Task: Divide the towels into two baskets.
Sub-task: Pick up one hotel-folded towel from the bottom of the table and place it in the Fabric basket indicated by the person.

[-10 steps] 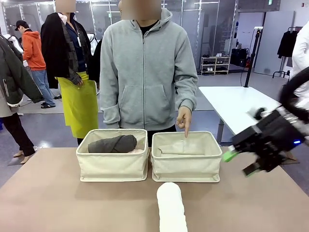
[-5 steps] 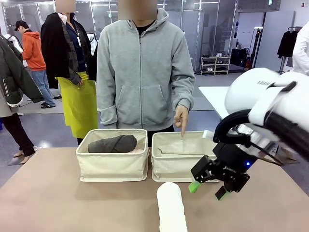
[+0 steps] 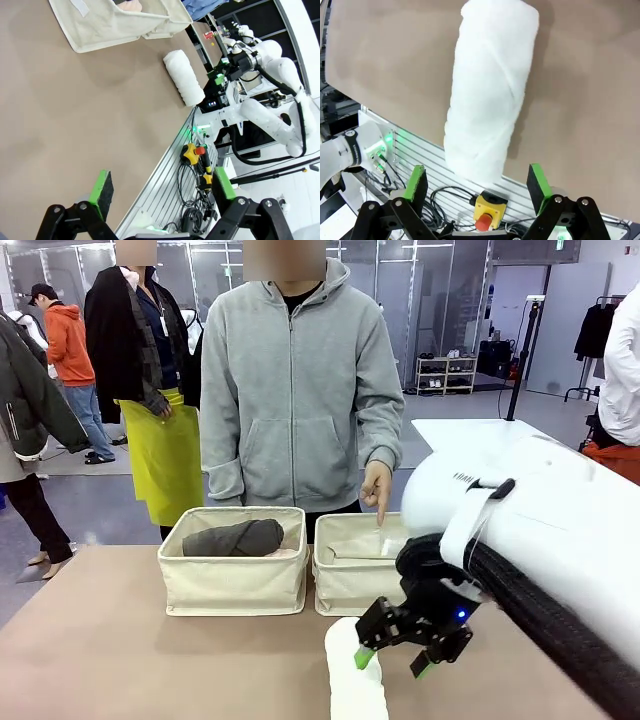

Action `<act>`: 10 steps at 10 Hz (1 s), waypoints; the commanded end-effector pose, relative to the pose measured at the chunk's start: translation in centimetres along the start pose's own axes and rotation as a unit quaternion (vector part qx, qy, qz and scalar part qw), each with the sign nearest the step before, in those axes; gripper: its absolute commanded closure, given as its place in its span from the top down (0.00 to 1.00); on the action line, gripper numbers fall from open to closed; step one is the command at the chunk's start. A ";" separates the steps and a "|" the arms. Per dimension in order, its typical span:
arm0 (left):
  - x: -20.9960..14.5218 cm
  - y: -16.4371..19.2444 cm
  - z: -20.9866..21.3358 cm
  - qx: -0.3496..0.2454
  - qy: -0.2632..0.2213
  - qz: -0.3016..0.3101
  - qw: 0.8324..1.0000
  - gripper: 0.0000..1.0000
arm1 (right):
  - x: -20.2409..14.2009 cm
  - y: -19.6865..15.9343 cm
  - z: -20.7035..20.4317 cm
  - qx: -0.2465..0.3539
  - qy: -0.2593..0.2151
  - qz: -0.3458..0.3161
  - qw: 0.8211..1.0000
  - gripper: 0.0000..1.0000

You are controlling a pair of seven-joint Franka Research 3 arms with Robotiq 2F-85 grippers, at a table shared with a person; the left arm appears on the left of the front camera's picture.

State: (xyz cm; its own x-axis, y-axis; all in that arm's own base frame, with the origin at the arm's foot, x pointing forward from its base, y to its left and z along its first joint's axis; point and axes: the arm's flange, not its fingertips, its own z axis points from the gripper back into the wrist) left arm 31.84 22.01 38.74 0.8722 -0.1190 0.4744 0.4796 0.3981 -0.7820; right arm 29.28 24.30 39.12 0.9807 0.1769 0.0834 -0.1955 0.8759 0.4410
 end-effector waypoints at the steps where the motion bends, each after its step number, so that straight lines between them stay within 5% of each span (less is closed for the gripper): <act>1: -0.1 -0.3 0.4 0.002 0.002 0.000 1.000 1.00 | 2.2 1.0 -2.9 -0.005 -0.008 -0.020 1.000 1.00; 10: -0.1 -0.3 0.4 0.002 0.002 0.000 1.000 1.00 | 5.2 2.1 -8.0 -0.061 -0.005 -0.023 0.998 1.00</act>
State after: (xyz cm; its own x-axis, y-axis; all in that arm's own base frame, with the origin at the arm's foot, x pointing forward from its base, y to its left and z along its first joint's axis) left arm 31.80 22.05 38.77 0.8720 -0.1180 0.4750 0.4797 0.3988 -0.7816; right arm 33.63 29.57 33.73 0.9842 0.1663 0.0604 -0.1767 0.9110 0.3726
